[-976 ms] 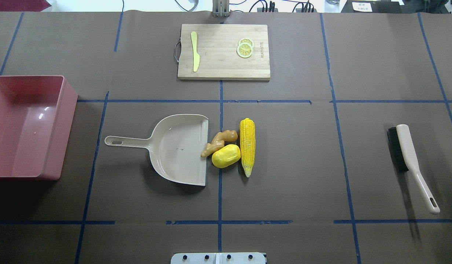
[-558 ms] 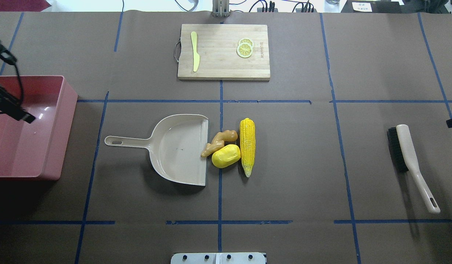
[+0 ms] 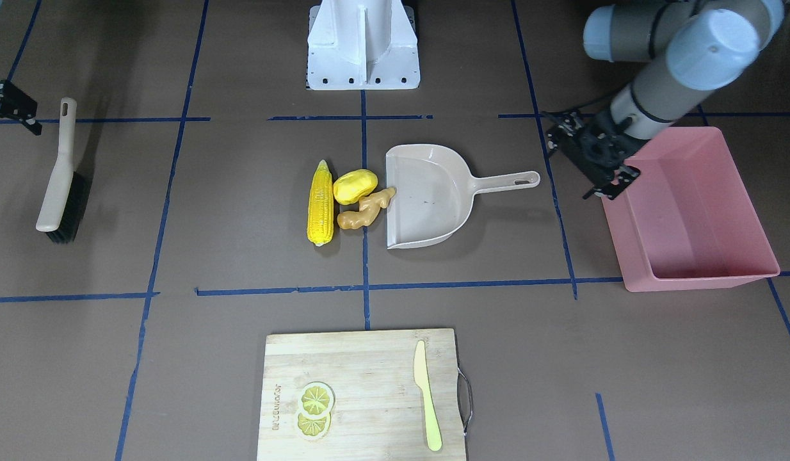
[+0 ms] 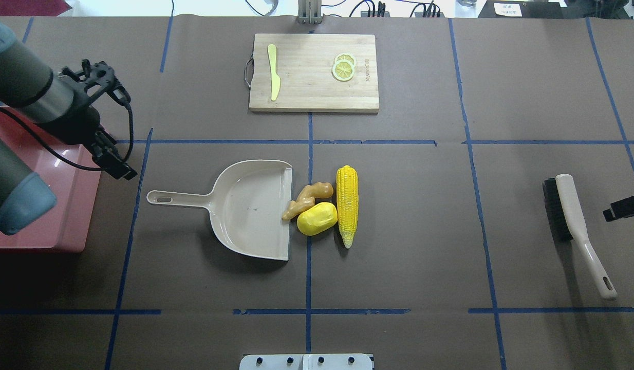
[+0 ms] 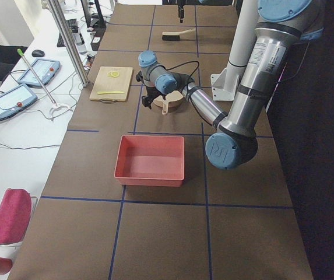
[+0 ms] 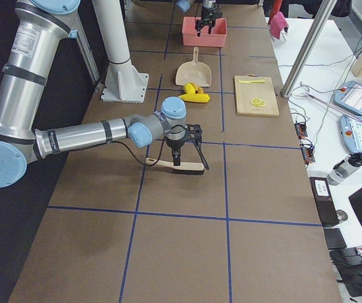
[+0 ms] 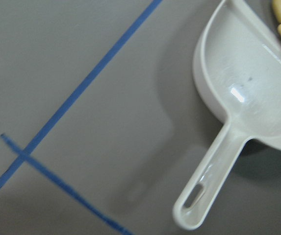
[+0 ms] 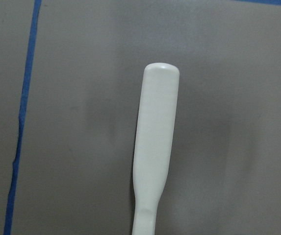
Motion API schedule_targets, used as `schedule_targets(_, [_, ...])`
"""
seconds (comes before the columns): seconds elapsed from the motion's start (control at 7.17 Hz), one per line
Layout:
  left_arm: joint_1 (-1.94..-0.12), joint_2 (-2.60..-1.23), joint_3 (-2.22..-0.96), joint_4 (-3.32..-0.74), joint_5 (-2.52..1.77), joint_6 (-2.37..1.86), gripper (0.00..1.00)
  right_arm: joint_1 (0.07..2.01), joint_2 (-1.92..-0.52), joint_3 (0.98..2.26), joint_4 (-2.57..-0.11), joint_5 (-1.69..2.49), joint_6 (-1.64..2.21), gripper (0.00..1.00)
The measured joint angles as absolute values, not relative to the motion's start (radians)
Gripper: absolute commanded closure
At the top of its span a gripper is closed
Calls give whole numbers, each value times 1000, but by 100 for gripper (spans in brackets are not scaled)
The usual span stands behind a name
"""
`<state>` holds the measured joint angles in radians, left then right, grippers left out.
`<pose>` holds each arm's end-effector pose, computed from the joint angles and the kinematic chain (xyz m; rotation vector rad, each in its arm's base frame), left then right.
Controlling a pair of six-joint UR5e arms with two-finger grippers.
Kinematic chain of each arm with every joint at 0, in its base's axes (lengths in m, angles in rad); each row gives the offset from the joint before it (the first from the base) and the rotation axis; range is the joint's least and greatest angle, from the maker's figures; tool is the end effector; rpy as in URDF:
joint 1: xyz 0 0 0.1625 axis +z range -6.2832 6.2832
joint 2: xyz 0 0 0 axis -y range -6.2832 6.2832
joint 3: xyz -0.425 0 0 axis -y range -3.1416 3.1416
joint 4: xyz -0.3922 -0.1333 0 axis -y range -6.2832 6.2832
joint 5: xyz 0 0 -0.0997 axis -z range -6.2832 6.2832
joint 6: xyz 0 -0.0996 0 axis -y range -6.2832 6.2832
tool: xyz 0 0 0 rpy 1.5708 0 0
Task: Sweep and dump trash into bin
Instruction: 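Reach the left gripper to the dustpan handle while the right gripper reaches for the brush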
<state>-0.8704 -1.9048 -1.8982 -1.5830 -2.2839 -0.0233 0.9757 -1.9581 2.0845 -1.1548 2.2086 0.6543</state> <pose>0.3177 -0.4826 0.3198 0.3717 0.8974 0.8648 -0.1379 -0.3357 0.5236 0.0611 -0.8101 -0.1170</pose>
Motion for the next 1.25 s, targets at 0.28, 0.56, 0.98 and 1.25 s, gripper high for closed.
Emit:
schedule_targets(0.28, [-847, -1913, -1902, -1584, -2276, -43, 0, 854, -1984, 2003, -963, 2143, 814, 1])
schedule_targets(0.56, [-833, -1924, -1901, -1585, -2274, -44, 0, 729, -1988, 1948, -867, 2066, 945, 15])
schedule_targets(0.98, [-830, -1927, -1905, -1585, -2273, -44, 0, 633, -2001, 1932, -806, 2025, 1141, 92])
schedule_targets(1.25, [-829, -1927, -1906, -1585, -2273, -44, 0, 627, -2027, 1931, -801, 2027, 1146, 100])
